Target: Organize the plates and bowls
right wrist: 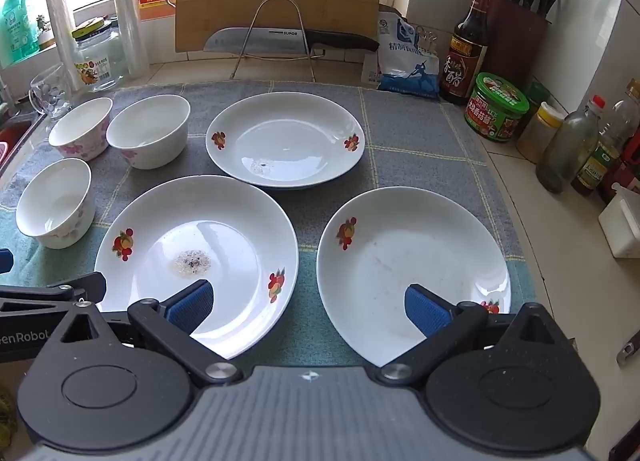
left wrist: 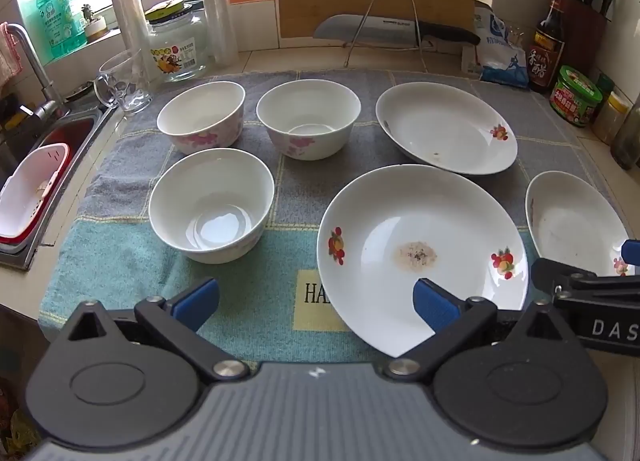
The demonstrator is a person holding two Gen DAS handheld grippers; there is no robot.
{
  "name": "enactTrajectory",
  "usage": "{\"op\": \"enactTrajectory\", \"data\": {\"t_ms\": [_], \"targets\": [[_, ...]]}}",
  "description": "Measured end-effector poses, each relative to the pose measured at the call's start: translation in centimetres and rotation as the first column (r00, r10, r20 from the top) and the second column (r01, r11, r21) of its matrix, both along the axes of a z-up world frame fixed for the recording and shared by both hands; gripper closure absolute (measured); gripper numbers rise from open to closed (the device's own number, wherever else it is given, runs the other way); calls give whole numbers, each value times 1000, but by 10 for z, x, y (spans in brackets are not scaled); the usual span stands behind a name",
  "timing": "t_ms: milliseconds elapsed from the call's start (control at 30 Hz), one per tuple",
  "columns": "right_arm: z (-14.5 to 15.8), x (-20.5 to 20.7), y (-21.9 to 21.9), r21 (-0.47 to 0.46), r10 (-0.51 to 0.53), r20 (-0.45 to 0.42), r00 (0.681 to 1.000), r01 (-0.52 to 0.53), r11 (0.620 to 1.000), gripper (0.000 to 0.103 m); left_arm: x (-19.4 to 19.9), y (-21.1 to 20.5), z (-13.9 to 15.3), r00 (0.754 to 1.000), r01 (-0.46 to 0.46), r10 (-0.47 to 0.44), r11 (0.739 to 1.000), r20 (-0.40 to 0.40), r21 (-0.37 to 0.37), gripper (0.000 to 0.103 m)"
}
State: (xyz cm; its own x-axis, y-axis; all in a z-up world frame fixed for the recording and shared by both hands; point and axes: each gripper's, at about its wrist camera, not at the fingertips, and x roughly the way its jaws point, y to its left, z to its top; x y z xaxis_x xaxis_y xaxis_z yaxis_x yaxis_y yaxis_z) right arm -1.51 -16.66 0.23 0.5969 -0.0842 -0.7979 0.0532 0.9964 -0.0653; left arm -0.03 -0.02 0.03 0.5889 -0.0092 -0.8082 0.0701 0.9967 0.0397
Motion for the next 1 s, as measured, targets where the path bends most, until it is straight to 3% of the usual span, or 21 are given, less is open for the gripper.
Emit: {"op": "enactTrajectory", "data": {"t_ms": [267,333,1000], "targets": [[1,-2,1,-3,-1,-3,1000,1,1000,0,-7,-7,3,1000,13,-14,999,18,31,1],[1,-2,-1,-4,-2,-3,1000,2,1000,0,-3,2,1,1000,2,-2,1000,0,5,1],[3,-6,-3,-1,1,7,1000,0,1000,0,-4,-3,4,1000,2,-2,1000,1,10,1]]}}
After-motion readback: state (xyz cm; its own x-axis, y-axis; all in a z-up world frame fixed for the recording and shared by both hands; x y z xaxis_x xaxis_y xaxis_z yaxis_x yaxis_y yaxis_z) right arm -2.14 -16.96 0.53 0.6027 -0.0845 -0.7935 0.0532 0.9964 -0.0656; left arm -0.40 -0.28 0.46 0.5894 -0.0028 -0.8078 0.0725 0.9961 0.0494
